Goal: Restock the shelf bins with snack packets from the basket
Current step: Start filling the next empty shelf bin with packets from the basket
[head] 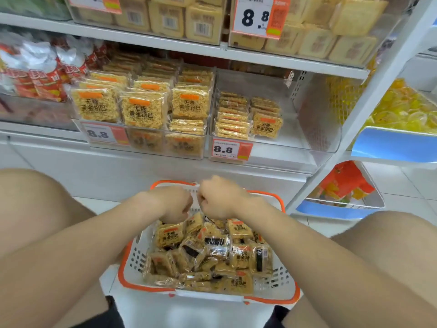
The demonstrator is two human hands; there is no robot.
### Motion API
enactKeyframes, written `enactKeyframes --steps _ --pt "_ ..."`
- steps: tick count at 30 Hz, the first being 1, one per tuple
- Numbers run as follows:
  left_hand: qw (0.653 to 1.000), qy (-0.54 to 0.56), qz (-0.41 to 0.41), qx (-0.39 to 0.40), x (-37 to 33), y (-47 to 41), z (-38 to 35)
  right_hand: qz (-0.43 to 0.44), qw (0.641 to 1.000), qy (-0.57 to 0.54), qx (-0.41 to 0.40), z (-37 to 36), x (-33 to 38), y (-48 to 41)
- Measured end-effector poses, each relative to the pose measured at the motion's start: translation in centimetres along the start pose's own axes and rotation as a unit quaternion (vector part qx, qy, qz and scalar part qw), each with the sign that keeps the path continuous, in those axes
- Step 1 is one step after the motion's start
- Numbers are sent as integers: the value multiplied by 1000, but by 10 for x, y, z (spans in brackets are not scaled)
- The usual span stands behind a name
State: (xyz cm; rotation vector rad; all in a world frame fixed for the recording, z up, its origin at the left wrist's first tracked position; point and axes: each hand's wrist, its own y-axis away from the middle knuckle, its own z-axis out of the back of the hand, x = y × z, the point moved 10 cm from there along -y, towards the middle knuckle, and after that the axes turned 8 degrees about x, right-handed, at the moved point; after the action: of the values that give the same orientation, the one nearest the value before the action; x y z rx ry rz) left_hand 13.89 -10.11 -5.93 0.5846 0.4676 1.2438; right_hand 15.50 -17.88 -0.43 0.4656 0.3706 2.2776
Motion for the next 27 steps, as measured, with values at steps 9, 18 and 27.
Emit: enactKeyframes --steps 9,18,27 --pt "971 -79 -37 222 5 1 -143 61 936 61 342 -181 55 -20" --pt "965 -101 -11 241 21 -4 -159 89 946 17 310 -216 79 -44" --pt "980 -90 26 177 37 -10 -132 62 956 30 285 -244 89 -58"
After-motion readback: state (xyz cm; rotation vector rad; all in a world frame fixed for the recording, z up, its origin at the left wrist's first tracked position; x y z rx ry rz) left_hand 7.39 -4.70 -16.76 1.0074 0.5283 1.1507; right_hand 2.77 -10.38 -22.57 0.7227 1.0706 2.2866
